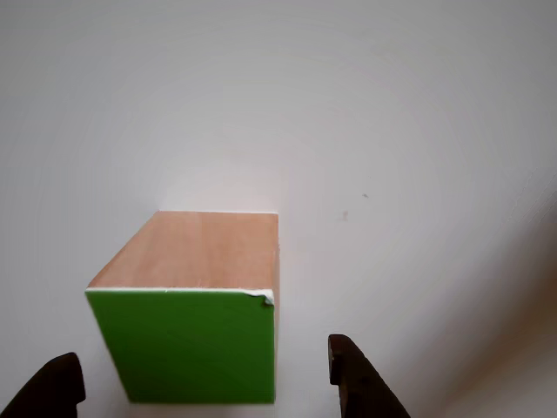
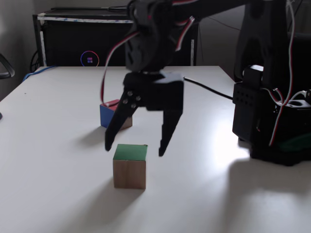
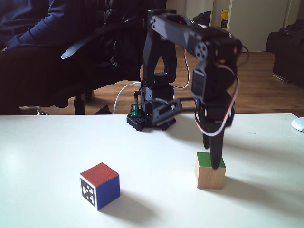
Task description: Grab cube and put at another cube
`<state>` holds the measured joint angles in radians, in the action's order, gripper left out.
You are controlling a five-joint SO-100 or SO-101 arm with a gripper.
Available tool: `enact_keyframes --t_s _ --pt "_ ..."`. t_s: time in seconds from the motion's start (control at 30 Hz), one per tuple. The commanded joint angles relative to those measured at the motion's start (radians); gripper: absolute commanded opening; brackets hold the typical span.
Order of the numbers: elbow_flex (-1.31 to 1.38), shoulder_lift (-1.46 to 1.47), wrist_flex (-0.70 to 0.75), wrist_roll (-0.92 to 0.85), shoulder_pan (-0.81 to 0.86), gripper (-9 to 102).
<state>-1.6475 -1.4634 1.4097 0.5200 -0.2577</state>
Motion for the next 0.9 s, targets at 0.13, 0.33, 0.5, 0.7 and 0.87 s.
enact_keyframes --t_s 0.13,0.33,0.5,0.7,0.87 --pt "0.067 0.071 -0.008 0.005 -0.006 43" --pt "0.094 0.129 -0.018 0.012 0.000 42" --pt "0.097 0.150 -0.034 0.017 -0.008 40" --pt "0.098 0.172 -0.040 0.025 -0.011 36" --pt "0.094 0.181 -0.048 0.017 -0.009 32"
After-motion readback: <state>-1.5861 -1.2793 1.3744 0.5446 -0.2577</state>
